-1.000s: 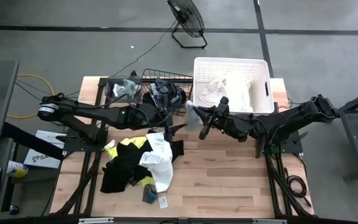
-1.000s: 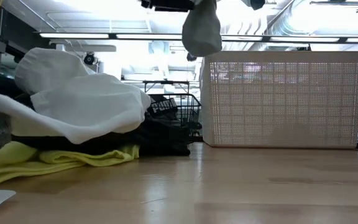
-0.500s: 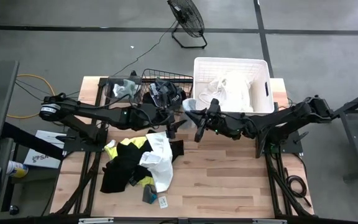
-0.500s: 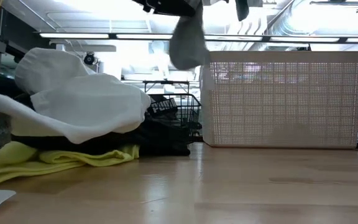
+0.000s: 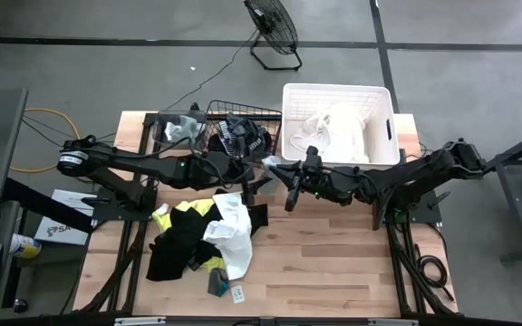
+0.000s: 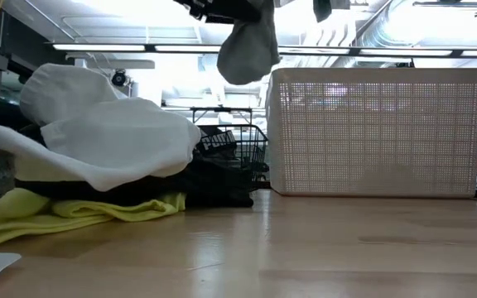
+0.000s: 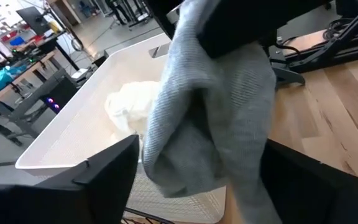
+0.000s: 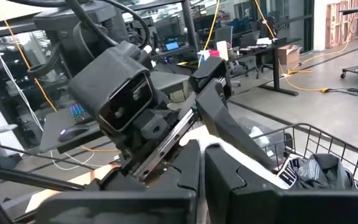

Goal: Pick & Place Cloths
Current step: Put the gray sock into the black bin

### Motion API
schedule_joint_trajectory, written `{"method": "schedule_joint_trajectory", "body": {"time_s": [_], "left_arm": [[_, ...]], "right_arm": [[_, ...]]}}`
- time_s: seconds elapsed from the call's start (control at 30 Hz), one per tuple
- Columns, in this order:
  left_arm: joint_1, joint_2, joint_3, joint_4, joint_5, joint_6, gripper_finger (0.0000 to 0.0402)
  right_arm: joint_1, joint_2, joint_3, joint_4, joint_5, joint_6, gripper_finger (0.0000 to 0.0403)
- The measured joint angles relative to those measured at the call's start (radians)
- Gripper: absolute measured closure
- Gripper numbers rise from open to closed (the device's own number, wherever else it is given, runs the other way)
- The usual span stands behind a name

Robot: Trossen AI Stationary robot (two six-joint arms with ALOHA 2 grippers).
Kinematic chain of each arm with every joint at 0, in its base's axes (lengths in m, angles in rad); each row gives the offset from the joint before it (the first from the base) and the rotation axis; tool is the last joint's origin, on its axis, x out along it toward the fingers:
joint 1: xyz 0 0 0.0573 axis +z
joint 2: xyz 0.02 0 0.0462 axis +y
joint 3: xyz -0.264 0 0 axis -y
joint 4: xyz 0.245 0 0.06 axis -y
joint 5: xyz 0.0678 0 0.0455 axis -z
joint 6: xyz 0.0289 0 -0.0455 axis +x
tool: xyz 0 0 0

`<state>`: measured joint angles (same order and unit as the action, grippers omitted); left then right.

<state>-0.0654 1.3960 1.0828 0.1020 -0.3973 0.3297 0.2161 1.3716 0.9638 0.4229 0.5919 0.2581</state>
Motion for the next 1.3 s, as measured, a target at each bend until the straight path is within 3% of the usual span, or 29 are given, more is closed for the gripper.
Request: {"method": "schedule_joint_trajectory", "body": {"time_s": [0.27, 0.53, 0.77, 0.87, 1.1, 1.3], "left_arm": [[0.000, 0.000, 0.000, 0.000, 0.000, -0.043, 0.0219], [0.000, 0.000, 0.000, -0.021, 0.001, -0.052, 0.0385], [0.000, 0.000, 0.000, -0.032, -0.001, -0.055, 0.0394], [0.000, 0.000, 0.000, -0.041, -0.002, -0.055, 0.0393], [0.000, -0.002, 0.000, -0.072, -0.055, -0.055, 0.0396], [0.000, -0.028, 0.002, -0.152, -0.249, -0.073, 0.0396]], "right_arm": [[0.000, 0.000, 0.000, -0.003, -0.008, 0.000, 0.0400], [0.000, 0.000, 0.000, -0.018, -0.009, -0.001, 0.0400], [0.000, -0.001, 0.000, -0.041, -0.024, -0.032, 0.0397], [0.000, -0.001, 0.000, -0.056, -0.024, -0.049, 0.0376], [0.007, -0.015, 0.000, -0.068, 0.008, -0.044, 0.0258], [0.015, -0.043, 0.000, -0.141, 0.037, -0.049, 0.0161]]}}
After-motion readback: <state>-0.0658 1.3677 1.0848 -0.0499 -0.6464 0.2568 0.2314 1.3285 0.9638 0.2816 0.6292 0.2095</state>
